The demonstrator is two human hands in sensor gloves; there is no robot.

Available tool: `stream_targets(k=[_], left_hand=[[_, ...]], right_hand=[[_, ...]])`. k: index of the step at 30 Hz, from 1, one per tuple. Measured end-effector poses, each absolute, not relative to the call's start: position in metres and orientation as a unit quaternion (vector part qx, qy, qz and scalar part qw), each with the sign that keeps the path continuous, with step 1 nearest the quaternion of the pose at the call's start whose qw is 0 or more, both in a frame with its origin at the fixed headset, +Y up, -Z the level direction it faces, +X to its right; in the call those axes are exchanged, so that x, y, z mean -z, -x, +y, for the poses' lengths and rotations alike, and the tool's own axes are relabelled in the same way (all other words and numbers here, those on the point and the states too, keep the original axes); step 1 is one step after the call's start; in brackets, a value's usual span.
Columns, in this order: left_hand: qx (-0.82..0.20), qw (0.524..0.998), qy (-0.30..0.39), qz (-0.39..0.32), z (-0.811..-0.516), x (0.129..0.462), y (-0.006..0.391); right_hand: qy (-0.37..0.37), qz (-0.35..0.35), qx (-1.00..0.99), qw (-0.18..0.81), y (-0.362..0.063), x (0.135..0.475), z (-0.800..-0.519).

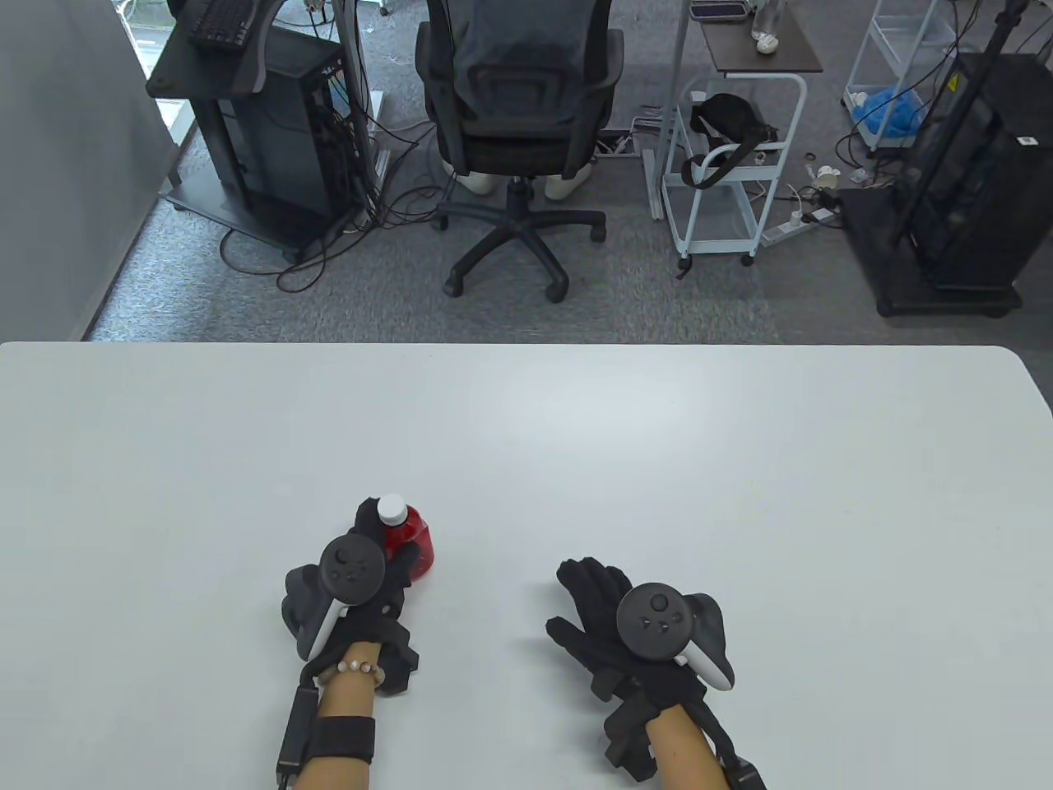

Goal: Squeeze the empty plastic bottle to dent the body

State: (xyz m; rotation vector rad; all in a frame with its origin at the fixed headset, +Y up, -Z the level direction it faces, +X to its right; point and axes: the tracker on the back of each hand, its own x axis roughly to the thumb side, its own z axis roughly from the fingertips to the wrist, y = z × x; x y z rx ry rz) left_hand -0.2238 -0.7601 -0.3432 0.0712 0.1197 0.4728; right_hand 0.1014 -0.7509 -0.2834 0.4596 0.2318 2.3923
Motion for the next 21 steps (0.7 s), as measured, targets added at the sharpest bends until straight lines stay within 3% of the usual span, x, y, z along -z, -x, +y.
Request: stream_targets(k=[11,21], left_hand=[[-0.149,0.987,-0.016,0.065,-0.749,0.377,0.209],[-0.151,0.985,-0.009,0.080,-0.758,0.393,0.211]], right_hand=[[-0.177,0.093,-0.919,0.341,-0.101,0.285,-0.751],[-0.177,0.099,-0.918,0.340,-0.102,0.287,-0.754]])
